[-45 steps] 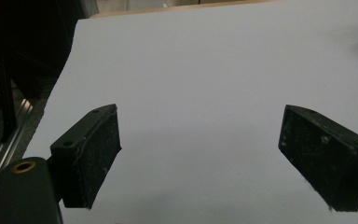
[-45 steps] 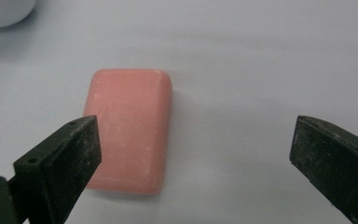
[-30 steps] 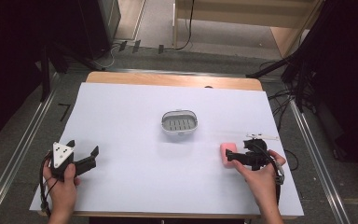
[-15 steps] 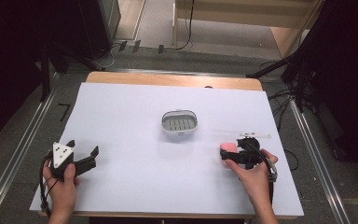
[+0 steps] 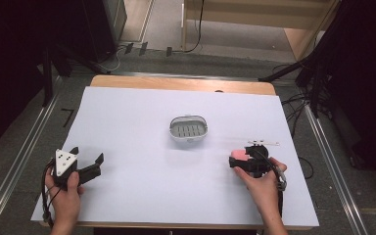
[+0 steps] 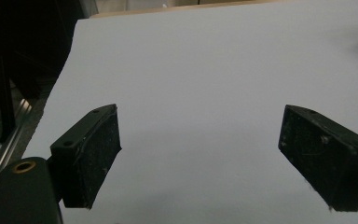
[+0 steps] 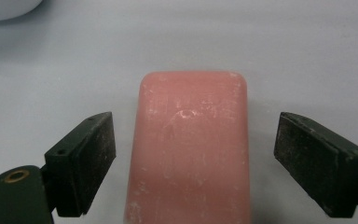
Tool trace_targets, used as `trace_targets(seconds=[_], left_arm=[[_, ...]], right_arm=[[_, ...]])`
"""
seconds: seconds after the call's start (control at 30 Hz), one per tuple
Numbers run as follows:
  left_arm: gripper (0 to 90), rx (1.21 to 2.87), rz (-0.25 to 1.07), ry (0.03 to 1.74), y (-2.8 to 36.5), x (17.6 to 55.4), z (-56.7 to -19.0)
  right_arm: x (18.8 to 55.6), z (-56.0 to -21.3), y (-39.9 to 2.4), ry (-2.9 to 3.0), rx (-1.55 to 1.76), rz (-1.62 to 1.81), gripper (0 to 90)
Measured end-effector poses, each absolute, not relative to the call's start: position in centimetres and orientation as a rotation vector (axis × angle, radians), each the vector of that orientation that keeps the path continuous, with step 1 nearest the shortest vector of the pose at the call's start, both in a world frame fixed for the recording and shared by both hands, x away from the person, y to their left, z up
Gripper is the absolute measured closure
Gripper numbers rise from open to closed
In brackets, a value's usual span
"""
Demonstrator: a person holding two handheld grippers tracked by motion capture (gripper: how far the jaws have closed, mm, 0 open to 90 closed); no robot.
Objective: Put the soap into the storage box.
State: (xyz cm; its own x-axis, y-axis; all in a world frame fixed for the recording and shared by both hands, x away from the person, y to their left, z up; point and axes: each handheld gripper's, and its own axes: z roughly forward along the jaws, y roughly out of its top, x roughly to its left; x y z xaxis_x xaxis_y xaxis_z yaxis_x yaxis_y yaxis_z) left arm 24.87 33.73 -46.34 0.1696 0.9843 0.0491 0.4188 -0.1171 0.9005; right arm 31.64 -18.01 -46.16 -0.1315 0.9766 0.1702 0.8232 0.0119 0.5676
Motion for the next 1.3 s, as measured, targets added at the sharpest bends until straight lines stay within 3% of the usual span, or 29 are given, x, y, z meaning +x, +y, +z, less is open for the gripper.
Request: trace_targets(seconds=[0.6,1.3], left_arm=[[13.5,1.668,0.912,1.359,33.7,24.9,-46.3],[13.5,1.671,0.908,1.358,33.7,24.9,-46.3]], right_arm=[[31.0,-46.3,-17.9,1.948,1.923,0.801,34.3],[30.6,-46.6,-17.7,1.985,1.794,0.74,37.8]])
